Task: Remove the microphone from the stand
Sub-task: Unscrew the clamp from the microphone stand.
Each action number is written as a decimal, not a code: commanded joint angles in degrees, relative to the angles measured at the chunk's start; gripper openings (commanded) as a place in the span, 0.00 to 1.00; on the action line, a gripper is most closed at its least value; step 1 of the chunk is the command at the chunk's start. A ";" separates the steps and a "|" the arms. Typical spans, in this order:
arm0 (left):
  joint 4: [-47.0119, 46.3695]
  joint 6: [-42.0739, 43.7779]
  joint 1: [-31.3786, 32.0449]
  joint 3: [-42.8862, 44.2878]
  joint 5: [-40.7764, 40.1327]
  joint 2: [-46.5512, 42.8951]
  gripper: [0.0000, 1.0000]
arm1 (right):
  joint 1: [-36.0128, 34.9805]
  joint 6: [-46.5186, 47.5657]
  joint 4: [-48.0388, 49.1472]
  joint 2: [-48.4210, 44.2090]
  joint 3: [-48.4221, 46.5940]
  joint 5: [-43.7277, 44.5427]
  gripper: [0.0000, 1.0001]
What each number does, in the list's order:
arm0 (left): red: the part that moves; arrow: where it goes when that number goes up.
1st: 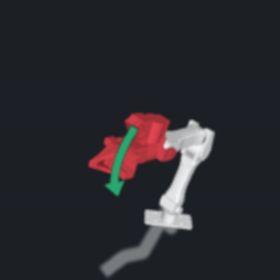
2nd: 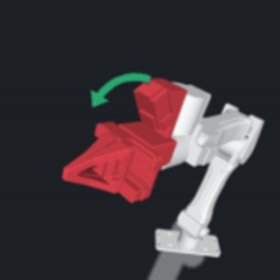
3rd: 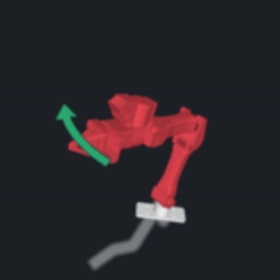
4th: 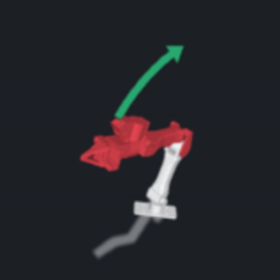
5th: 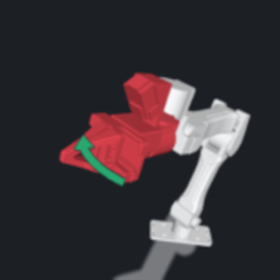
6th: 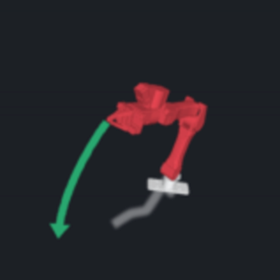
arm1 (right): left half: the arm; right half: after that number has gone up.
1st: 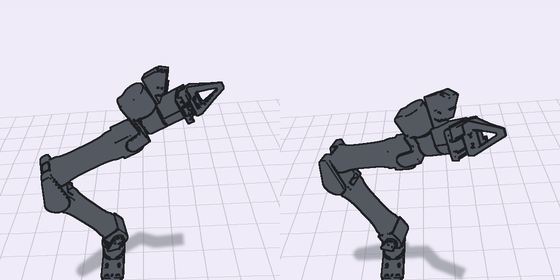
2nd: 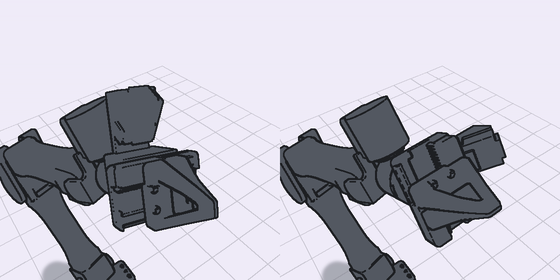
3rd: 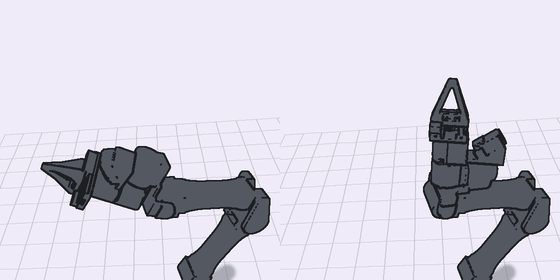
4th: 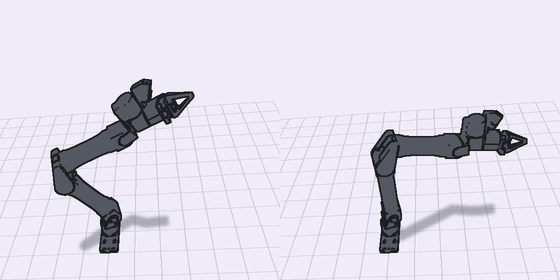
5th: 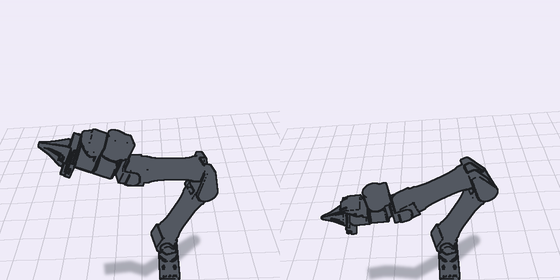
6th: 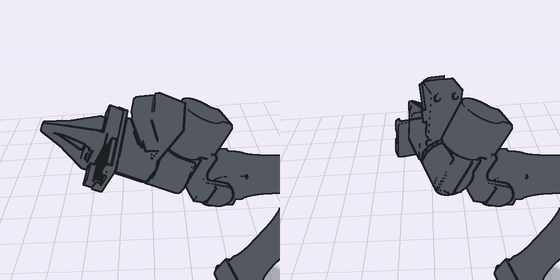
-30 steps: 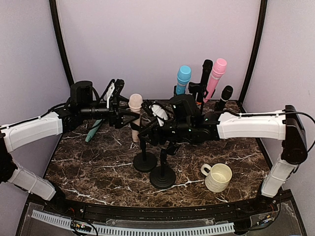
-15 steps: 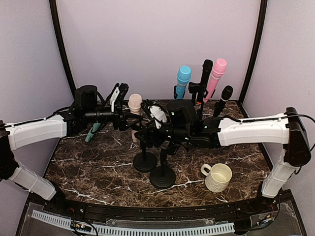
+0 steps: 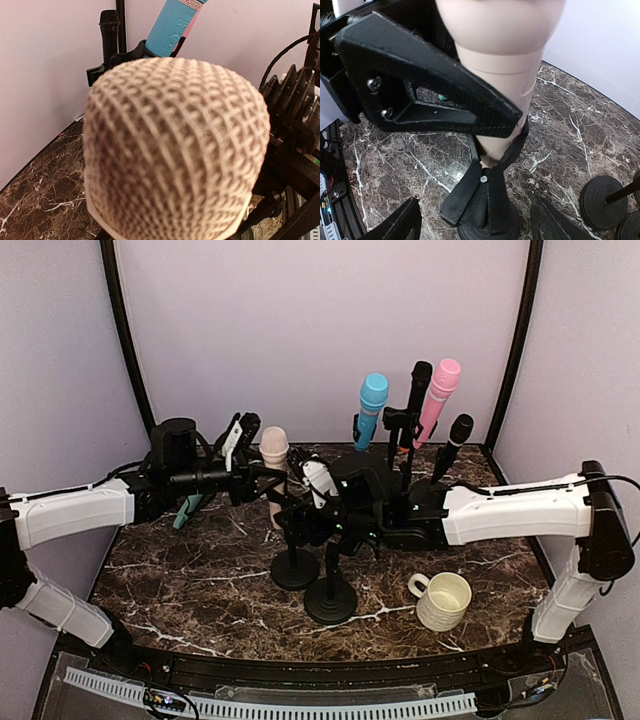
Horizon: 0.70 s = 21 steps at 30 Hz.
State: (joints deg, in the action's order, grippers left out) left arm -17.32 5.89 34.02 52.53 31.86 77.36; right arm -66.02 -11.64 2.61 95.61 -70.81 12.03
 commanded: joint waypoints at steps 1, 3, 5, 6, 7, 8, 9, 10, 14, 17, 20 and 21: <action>-1.90 0.90 0.70 -1.20 -2.02 -3.23 0.39 | -3.13 -3.12 -1.25 -1.82 -2.32 7.74 0.78; -1.78 1.21 1.22 -1.40 -2.63 -3.42 0.39 | -4.25 -3.81 -2.01 -1.32 -3.06 10.62 0.79; -1.64 1.57 1.64 -1.46 -3.06 -3.55 0.39 | -4.92 -4.60 -2.43 -0.46 -4.05 12.84 0.80; -1.61 1.62 1.78 -1.47 -3.21 -3.59 0.39 | -4.99 -4.90 -3.47 0.03 -4.56 13.49 0.79; -1.54 1.72 1.91 -1.47 -3.34 -3.66 0.38 | -5.07 -5.23 -4.06 0.46 -4.98 13.94 0.78; -1.47 1.78 1.96 -1.47 -3.40 -3.68 0.38 | -5.08 -5.48 -4.22 0.79 -5.23 14.43 0.77; -1.31 2.00 2.13 -1.47 -3.65 -3.70 0.38 | -5.08 -5.69 -4.32 1.09 -5.50 14.75 0.76; -1.22 2.10 2.21 -1.47 -3.93 -3.82 0.38 | -5.08 -5.81 -4.64 1.41 -5.84 15.15 0.75; -1.05 2.51 2.44 -1.47 -4.49 -4.03 0.38 | -5.08 -6.48 -6.90 3.16 -7.93 15.97 0.74; -1.05 2.51 2.50 -1.47 -4.65 -4.21 0.38 | -5.08 -6.93 -7.41 3.94 -8.53 15.28 0.74; -0.97 2.63 2.46 -1.47 -4.83 -4.36 0.37 | -5.08 -7.36 -7.42 4.46 -8.72 15.32 0.73; -0.96 2.63 2.50 -1.47 -4.81 -4.39 0.37 | -5.08 -7.51 -7.49 4.61 -8.81 15.45 0.72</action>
State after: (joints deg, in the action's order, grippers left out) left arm -16.86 7.97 36.25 51.57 27.27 75.68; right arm -70.87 -17.76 -4.62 99.22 -77.78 26.02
